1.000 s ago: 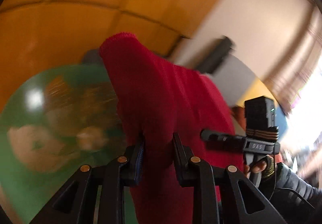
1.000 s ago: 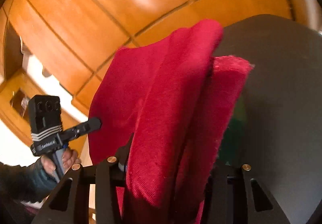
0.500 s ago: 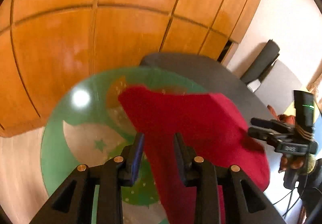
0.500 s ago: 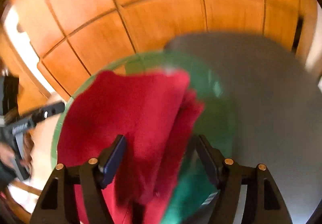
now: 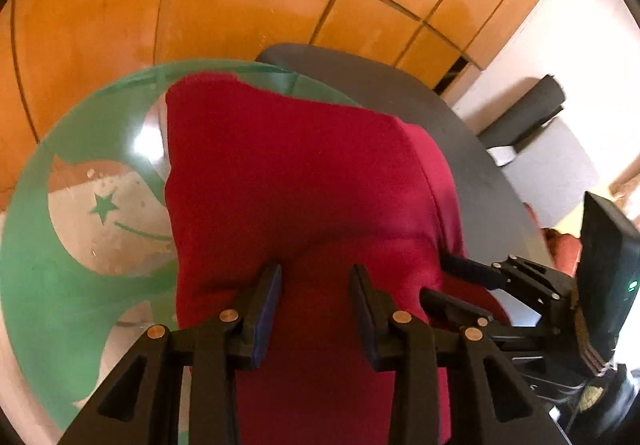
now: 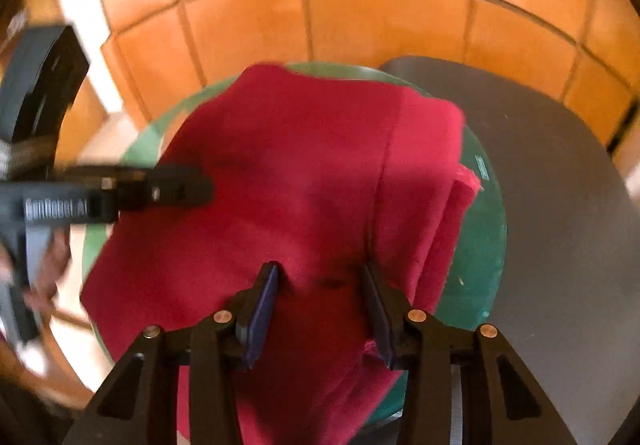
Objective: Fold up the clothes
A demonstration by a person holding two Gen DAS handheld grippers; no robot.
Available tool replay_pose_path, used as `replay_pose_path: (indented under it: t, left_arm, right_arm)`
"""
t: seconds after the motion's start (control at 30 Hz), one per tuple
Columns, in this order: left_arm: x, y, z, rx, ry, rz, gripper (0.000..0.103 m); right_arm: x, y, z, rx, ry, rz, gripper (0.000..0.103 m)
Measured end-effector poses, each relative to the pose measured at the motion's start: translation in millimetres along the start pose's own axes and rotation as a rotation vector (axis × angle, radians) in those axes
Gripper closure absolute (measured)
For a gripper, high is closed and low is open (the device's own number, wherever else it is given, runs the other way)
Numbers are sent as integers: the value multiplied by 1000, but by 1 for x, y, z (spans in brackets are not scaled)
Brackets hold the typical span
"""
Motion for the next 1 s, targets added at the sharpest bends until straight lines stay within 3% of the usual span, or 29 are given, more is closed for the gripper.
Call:
replay_pose_path:
  t: [0.1, 0.2, 0.3, 0.33, 0.43, 0.57, 0.87, 0.9, 1.0]
  left_arm:
    - [5, 5, 5, 26, 47, 62, 68]
    - [9, -1, 10, 47, 157, 157, 66]
    - [10, -23, 14, 98, 305, 339, 49]
    - [8, -33, 15, 112, 325, 374, 49]
    - [5, -55, 17, 129, 315, 415, 49]
    - [2, -84, 20, 151, 303, 469, 49]
    - [21, -119, 16, 215, 225, 349, 50]
    - [24, -123, 16, 226, 215, 334, 54]
    - [30, -129, 13, 241, 225, 334, 55]
  right_arm:
    - [-5, 7, 10, 20, 41, -40, 60]
    - [-6, 6, 15, 33, 81, -91, 59]
    - [-15, -13, 25, 84, 111, -136, 53]
    - [-20, -20, 30, 101, 116, -152, 45]
    - [-29, -34, 38, 112, 96, -182, 31]
    - [-46, -35, 48, 129, 105, -198, 25]
    - [-67, -65, 31, 142, 99, -242, 17]
    - [-68, -68, 30, 141, 99, -248, 17]
    - [-71, -72, 26, 133, 100, -268, 17]
Point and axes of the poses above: each gripper's, at about its wrist camera, not at the fingertips, and y roughly the way its jaws point, x to its right, z to its top, the point moved 9 cm from there along y, roughly the way its jaws point, and after that the axes turned 12 degrees about x, right-handed, at the moved point
